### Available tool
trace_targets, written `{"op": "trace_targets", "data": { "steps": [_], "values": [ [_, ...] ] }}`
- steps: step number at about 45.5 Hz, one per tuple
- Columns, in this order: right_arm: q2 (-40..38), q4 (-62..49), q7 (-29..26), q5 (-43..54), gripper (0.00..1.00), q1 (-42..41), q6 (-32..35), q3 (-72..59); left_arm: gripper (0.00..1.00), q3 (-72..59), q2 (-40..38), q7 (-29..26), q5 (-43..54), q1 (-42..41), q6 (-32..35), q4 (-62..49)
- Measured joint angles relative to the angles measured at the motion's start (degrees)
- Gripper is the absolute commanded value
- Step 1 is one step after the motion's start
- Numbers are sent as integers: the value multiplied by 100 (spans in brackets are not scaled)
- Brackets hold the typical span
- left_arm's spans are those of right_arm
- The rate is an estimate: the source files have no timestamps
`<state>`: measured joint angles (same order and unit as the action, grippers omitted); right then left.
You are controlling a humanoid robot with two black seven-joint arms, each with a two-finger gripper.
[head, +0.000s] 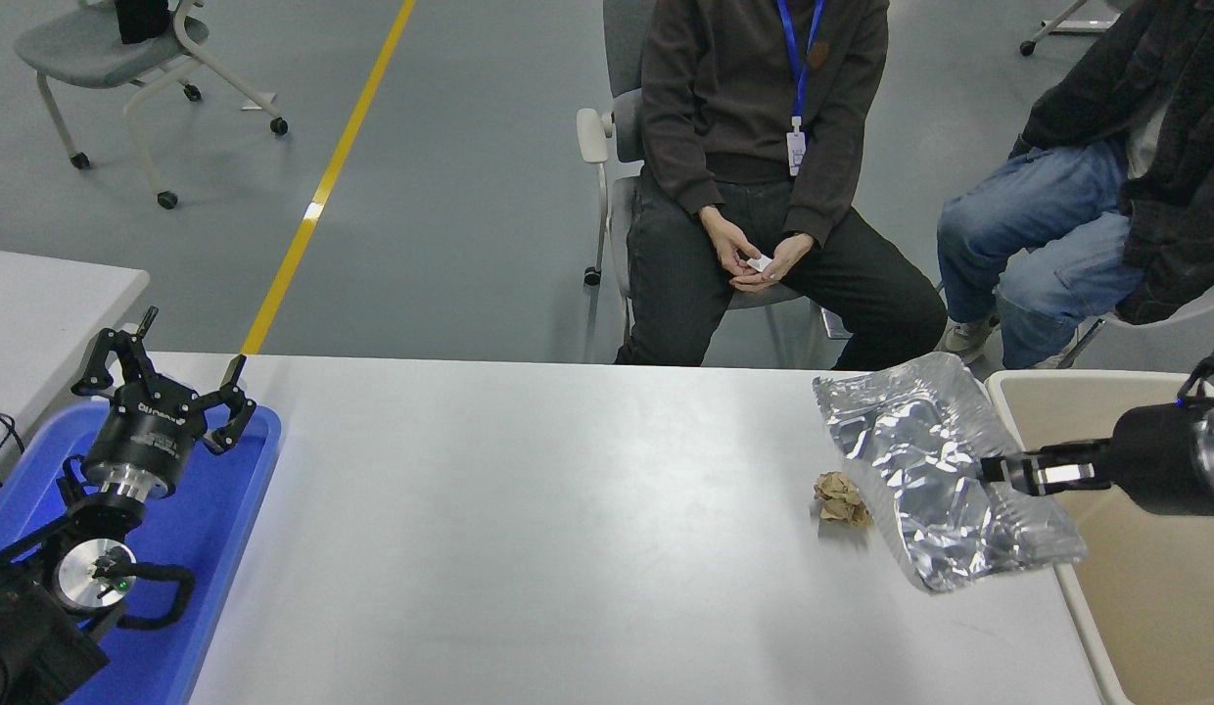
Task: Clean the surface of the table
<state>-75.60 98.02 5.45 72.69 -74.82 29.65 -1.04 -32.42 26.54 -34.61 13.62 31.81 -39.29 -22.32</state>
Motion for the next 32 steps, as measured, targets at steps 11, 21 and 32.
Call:
{"op": "trace_targets", "data": {
  "steps": [11,21,32],
  "values": [
    [-293,-48,-6,-66,0,-322,229,75,100,0,0,0,0,0,0,0],
    [-597,-318,-8,-100,0,-347,202,22,100,0,0,0,0,0,0,0],
    [-794,-629,-6,-418,0,-291,-30,-9,100,0,0,0,0,0,0,0]
  ]
}}
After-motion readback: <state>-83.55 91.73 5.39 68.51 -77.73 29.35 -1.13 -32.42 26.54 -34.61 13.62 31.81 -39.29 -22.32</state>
